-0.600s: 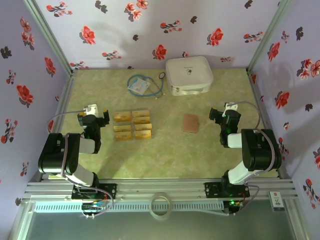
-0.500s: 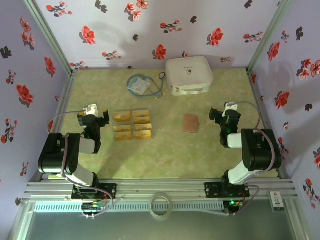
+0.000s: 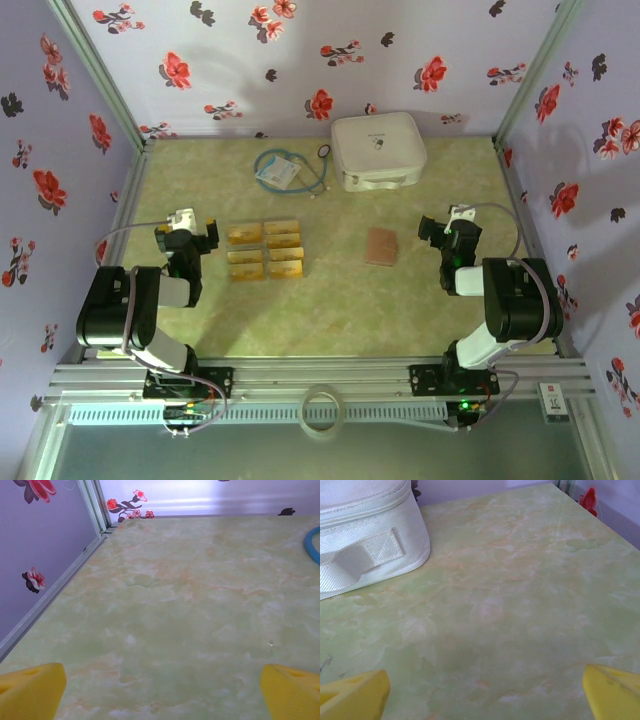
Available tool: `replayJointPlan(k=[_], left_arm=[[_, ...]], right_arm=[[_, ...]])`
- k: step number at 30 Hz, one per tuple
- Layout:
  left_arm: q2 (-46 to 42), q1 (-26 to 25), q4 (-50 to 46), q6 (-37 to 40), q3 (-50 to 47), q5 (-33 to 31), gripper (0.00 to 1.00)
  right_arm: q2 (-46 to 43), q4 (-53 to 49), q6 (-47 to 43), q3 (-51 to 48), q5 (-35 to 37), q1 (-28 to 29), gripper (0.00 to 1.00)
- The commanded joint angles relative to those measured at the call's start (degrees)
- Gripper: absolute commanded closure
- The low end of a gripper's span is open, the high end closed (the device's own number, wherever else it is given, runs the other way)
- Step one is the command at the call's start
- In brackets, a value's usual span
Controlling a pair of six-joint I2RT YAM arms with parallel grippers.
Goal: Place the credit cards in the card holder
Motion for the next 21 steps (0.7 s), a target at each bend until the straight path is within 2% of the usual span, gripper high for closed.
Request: replayJointPlan(k=[1, 14, 21], left_arm=[[0.71, -0.18, -0.61, 0.16, 1.62, -1.38, 0.0], [0.69, 0.32, -2.76, -0.53, 2.72, -1.36, 0.0], [0.4, 2.01, -4.33, -1.23, 3.21, 0.72, 0.0]], right_arm=[[-0.57, 1.53, -1.01, -0.24, 0.84, 0.23, 0.01], [-0.46, 1.37, -0.62, -0.09, 0.39, 0.03, 0.01], [-0.48, 1.55, -0.22, -0.19, -0.76, -0.58, 0.01]])
